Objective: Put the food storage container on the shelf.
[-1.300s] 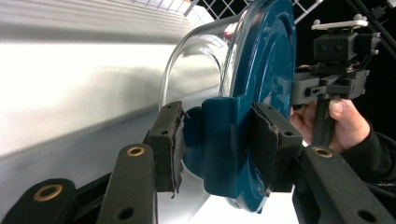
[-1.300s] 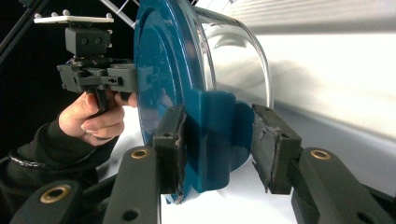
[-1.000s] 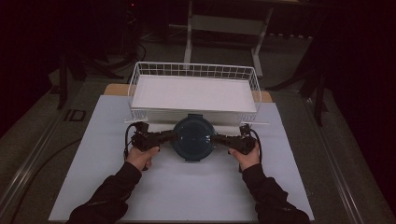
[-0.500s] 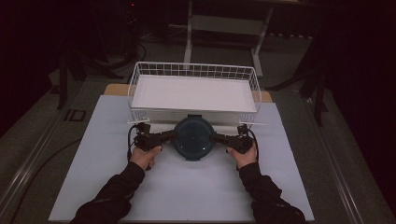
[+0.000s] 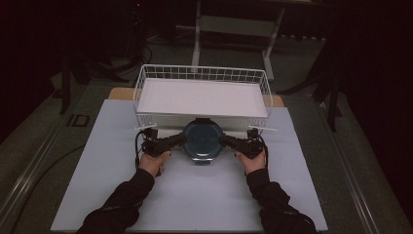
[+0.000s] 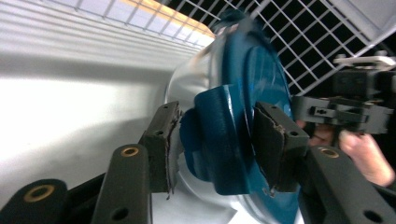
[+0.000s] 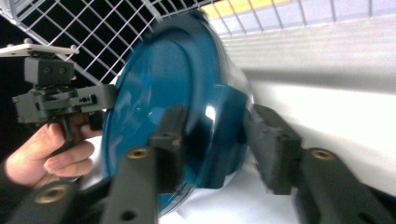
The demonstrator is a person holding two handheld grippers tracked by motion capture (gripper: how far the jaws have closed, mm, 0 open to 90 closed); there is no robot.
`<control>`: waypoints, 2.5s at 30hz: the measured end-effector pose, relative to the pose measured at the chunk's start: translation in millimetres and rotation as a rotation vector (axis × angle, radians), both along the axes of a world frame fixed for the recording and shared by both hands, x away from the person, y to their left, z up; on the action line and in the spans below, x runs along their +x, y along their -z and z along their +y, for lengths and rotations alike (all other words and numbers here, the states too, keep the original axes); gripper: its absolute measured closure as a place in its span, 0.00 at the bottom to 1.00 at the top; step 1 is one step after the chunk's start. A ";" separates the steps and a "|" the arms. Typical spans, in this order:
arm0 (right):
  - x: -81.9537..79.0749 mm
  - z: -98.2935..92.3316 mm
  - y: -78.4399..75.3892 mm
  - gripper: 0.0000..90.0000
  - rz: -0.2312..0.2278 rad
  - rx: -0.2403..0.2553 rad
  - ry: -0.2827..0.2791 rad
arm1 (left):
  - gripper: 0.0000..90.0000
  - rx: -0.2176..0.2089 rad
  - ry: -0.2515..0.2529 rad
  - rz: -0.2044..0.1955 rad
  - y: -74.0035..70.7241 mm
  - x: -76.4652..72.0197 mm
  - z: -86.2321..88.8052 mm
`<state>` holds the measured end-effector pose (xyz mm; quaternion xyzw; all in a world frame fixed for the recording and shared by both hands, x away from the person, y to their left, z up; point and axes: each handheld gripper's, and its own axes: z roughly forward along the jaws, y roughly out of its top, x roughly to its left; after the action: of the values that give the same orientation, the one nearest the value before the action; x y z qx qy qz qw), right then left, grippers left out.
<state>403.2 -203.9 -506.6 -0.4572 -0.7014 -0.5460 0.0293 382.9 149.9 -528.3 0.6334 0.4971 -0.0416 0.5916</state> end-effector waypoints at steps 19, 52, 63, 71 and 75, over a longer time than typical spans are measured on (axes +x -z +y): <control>-3.1 6.8 -9.6 0.51 -0.044 -0.051 0.074 | 0.48 0.118 -0.070 -0.059 -14.4 -2.5 -7.7; -64.7 17.8 -33.7 0.57 -0.111 -0.121 -0.034 | 0.01 0.237 0.119 -0.213 -53.9 -92.4 -1.5; -88.0 45.5 -20.5 0.87 -0.066 -0.152 -0.145 | 0.01 0.303 0.131 -0.273 -50.3 -118.4 -1.5; -88.9 61.1 -16.1 1.00 -0.046 -0.165 -0.184 | 0.01 0.326 0.136 -0.285 -38.5 -123.2 -3.2; -86.4 67.0 -14.8 1.00 -0.054 -0.176 -0.187 | 0.01 0.348 0.130 -0.296 -35.8 -123.9 -4.2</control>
<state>316.8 -136.9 -491.8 -0.3756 -0.7867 -0.4894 0.0209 259.0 145.7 -492.5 0.7558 0.3629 0.1000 0.5358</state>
